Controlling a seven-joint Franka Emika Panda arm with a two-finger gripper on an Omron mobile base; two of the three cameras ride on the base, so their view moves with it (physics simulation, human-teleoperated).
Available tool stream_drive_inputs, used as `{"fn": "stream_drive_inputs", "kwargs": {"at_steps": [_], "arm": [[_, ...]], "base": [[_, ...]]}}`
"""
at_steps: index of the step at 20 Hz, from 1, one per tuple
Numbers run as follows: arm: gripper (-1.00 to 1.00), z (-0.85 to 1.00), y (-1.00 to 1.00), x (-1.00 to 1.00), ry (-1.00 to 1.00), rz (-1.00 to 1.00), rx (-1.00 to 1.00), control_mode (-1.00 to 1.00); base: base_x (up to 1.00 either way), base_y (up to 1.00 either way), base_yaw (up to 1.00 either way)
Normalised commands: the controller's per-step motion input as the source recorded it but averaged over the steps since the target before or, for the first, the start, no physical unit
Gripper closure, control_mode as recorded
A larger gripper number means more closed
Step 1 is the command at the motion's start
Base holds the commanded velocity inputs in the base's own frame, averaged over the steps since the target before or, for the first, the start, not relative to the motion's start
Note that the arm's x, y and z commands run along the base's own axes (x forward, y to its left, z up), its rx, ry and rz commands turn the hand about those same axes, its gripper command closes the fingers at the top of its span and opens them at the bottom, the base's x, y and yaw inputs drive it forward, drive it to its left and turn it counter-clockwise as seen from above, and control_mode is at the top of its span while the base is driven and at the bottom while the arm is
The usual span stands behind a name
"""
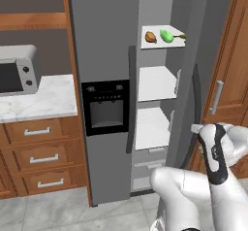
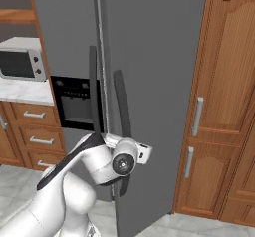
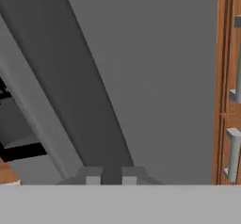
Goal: Open the fridge, remove the banana, corn, and chicken drumstick, and place them on any counter.
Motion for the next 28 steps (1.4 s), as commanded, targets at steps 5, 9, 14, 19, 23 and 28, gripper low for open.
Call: {"fn": "stream_drive_inputs", "kwargs": {"at_steps": [5,9,14,19,23,28], "arm": [[1.0,-0.37,-1.0,-1.0,0.0,-0.13,0.0,-1.0],[1.0,-0.35,-1.0,-1.0,0.0,-0.14,0.0,-1.0],[1.0,-0.18,-0.89,-0.95,0.05,-0.14,0.0,-1.0],[1.0,0.91,-0.25,-0.17,0.38,-0.3,-0.16,-1.0],[1.0,0.91,-0.08,0.0,0.38,-0.23,-0.12,-1.0],[1.0,0.68,0.02,0.0,0.33,-0.15,-0.07,-1.0]], "base": [[0.0,0.0,0.0],[0.0,0.0,0.0],[0.0,0.0,0.0],[0.0,0.0,0.0],[0.0,0.0,0.0],[0.0,0.0,0.0]]}}
